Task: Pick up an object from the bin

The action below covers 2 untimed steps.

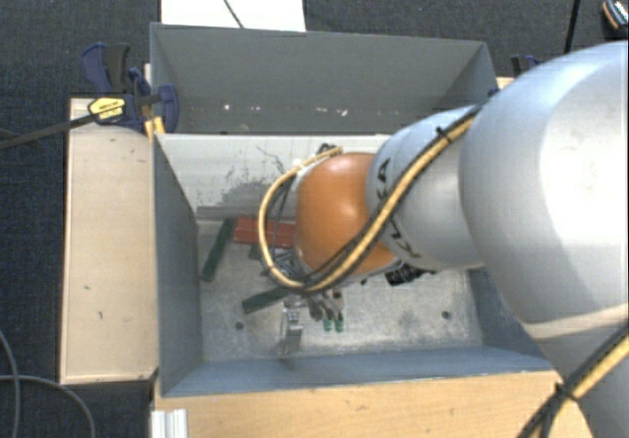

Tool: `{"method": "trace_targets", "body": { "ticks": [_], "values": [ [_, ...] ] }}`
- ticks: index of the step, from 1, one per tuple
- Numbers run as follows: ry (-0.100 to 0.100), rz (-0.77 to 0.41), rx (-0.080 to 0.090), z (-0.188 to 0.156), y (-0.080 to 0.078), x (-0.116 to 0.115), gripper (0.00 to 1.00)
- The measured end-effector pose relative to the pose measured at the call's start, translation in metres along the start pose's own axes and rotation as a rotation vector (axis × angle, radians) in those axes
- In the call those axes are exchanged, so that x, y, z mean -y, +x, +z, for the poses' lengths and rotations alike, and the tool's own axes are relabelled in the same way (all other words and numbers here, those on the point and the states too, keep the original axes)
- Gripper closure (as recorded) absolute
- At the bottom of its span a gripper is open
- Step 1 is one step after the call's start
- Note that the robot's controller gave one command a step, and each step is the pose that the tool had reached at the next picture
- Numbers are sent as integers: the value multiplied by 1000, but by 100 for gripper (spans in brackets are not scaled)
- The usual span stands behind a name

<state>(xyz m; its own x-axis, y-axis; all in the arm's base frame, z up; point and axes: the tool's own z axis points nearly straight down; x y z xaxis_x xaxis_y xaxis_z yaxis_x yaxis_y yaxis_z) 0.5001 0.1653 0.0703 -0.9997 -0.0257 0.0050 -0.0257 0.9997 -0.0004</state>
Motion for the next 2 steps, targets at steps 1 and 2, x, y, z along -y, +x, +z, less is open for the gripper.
{"method": "trace_targets", "body": {
  "ticks": [1, 2],
  "values": [
    [0, 14, 0, 0, 0, 0, 0],
    [0, 14, 0, 0, 0, 0, 100]
  ]
}}
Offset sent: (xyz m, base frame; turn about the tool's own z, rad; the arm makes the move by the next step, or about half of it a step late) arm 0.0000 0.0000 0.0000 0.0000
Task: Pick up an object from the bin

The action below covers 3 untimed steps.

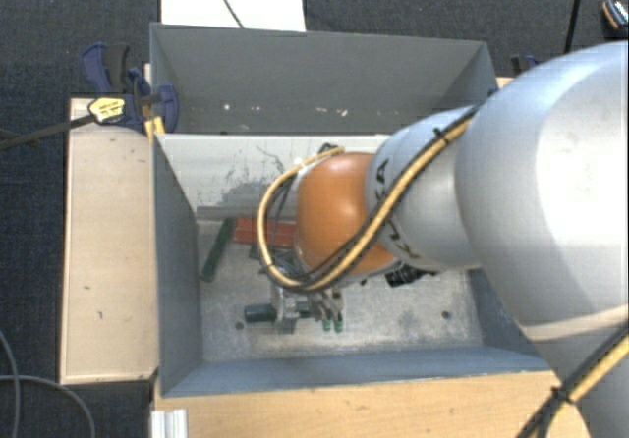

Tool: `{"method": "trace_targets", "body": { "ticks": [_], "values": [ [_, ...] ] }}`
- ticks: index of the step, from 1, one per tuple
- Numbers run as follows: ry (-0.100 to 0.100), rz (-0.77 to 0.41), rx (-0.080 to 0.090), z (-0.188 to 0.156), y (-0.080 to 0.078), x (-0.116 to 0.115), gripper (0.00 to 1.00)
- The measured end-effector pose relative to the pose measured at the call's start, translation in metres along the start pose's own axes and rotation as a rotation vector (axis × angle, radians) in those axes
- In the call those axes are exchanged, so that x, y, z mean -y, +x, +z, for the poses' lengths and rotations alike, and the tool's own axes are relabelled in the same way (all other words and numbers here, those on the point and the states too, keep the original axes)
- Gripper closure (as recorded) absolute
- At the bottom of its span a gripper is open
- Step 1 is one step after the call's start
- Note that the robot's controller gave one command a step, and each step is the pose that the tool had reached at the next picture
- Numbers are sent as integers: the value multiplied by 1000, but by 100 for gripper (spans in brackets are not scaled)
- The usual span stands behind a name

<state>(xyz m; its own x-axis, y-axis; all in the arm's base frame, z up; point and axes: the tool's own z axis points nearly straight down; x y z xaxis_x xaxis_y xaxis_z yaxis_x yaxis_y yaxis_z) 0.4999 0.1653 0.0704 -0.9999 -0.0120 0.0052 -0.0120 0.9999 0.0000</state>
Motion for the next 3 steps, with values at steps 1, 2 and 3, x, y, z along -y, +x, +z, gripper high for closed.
{"method": "trace_targets", "body": {
  "ticks": [1, 2, 3],
  "values": [
    [0, 10, 0, -1, 0, 0, 100],
    [-3, 15, 10, -27, -1, 0, 100],
    [-4, 13, 14, -121, -3, -1, 100]
  ]
}}
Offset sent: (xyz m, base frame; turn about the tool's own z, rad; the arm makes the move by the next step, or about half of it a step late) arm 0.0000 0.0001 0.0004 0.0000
